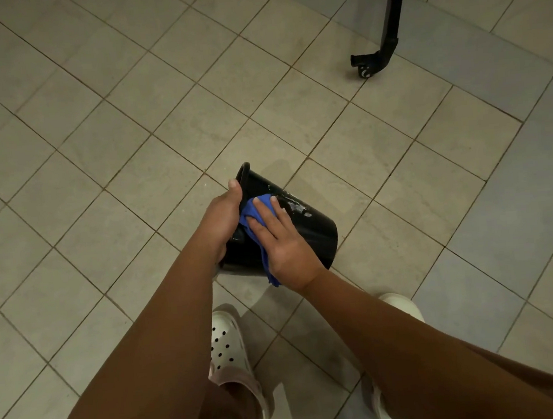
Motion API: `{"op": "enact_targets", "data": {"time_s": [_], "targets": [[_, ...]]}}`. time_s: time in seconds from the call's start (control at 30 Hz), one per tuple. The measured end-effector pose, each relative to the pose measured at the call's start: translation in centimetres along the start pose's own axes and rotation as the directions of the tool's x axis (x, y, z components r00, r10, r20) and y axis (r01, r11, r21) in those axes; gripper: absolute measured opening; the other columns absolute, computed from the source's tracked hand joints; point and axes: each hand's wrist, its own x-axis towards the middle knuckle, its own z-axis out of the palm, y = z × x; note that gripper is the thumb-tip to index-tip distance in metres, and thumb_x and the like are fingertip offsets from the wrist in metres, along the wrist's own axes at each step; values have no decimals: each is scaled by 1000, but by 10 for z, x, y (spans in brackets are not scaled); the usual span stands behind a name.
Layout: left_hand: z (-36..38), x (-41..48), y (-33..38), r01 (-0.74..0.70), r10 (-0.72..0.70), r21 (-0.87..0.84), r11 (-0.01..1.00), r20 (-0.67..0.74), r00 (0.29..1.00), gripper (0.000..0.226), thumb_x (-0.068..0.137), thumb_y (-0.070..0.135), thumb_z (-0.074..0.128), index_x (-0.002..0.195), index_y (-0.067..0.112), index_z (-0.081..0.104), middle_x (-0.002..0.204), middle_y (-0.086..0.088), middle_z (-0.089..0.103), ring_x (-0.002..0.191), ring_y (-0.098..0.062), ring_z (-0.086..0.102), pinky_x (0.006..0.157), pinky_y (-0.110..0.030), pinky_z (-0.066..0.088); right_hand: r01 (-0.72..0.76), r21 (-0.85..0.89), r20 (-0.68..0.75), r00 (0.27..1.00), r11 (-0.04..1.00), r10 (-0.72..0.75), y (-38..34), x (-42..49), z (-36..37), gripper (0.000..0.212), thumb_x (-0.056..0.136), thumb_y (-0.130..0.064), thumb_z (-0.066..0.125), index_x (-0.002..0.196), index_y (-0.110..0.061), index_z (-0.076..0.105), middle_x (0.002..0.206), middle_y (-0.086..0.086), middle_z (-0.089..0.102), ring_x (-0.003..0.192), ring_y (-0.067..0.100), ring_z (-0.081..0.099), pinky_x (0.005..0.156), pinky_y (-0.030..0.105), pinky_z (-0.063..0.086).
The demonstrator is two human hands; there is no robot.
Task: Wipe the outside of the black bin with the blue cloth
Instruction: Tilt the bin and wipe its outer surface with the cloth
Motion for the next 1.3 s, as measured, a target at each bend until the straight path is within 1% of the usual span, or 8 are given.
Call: {"op": "enact_targets", "data": {"time_s": [0.2,0.37,0.53,0.67,0.8,1.03,1.17,1.3], "targets": [[4,3,-3,-13,27,111,994,-126,992,55,106,49,28,91,13,66,92,-12,70,89,-26,67,80,-40,55,81,-56,41,996,995,-79,-1,-14,4,68,75,-3,70,136,-2,41,149,20,28,140,41,15,112,53,17],[11,5,-6,-69,88,93,993,-216,972,42,107,31,31,85,12,62,88,-13,66,84,-27,62,79,-41,52,9,-52,16,1000,999,-8,-8,-3,4,59,84,-4,60,138,1,37,150,24,24,141,38,12,113,52,7],[14,5,-5,-129,147,82,988,-275,950,39,107,28,33,90,6,60,86,-16,62,77,-24,56,72,-40,48,-57,-63,57,997,996,60,-4,8,0,74,85,-4,59,147,-6,17,156,15,0,142,27,-15,112,41,-12],[17,4,-2,-147,170,98,984,-293,941,37,107,28,33,97,7,62,91,-15,65,79,-23,59,75,-41,52,-159,-63,4,987,985,160,-7,-3,4,70,83,-4,61,144,-1,26,154,22,11,143,36,1,115,48,5],[14,3,-2,-125,137,59,990,-294,946,36,106,27,33,89,13,61,90,-16,63,82,-26,59,82,-47,54,-79,-79,-38,996,994,77,-11,-9,12,65,82,1,60,141,2,32,151,23,20,142,38,10,114,50,12],[13,3,-3,-141,136,4,990,-294,946,39,106,27,34,79,12,57,80,-11,60,74,-21,55,68,-36,45,-54,-41,67,996,998,57,-8,19,-3,66,85,-2,57,144,-5,27,156,16,6,143,30,-9,116,47,4],[13,1,-1,-159,153,5,987,-312,938,37,106,25,34,78,11,55,77,-9,57,69,-18,52,64,-31,44,-168,-29,58,984,985,169,-14,16,-1,70,88,-2,53,147,-9,16,156,12,-6,141,27,-18,116,43,-3],[10,3,-2,-124,118,-1,992,-305,945,37,106,27,33,81,12,57,84,-13,60,77,-24,56,76,-46,53,-191,-34,11,981,981,192,-19,3,9,68,80,-2,65,141,-1,34,153,20,17,141,34,4,113,48,12]]}}
